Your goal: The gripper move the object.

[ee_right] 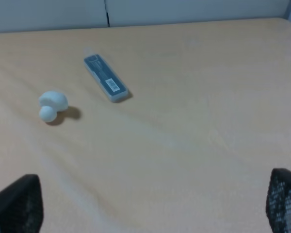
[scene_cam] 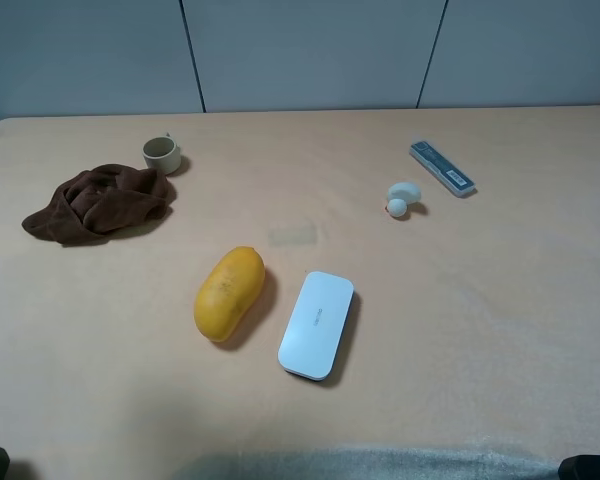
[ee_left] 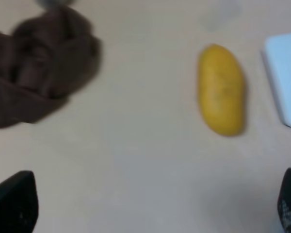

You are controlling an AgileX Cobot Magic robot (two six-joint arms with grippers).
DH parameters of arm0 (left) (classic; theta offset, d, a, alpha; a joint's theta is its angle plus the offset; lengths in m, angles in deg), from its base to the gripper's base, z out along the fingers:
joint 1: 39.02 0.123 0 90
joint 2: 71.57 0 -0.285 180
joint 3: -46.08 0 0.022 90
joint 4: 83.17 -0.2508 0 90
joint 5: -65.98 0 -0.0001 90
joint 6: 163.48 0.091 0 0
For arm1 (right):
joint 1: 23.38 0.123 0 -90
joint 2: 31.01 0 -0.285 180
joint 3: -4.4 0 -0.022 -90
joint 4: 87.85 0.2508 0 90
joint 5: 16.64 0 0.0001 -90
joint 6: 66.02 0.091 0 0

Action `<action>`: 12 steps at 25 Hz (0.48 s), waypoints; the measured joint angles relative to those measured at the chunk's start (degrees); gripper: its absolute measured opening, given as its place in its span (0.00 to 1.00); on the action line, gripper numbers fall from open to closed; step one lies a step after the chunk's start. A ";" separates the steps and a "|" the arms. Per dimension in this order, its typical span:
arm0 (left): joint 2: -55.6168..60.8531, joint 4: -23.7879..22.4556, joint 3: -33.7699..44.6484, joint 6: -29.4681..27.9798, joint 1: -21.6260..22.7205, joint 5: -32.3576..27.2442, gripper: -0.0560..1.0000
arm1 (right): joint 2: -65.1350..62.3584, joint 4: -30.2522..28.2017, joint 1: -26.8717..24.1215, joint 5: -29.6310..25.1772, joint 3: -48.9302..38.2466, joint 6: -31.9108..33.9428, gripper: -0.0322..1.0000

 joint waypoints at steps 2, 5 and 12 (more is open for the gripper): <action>1.46 0.82 0.00 3.13 4.19 -0.12 0.99 | 0.00 0.00 0.00 0.00 0.00 0.00 0.70; 3.87 2.24 0.00 7.61 10.11 -1.49 0.99 | 0.00 0.00 0.00 0.00 0.00 0.00 0.70; 11.06 2.95 0.84 12.53 22.32 -4.24 0.99 | 0.00 0.00 0.00 0.00 0.00 0.00 0.70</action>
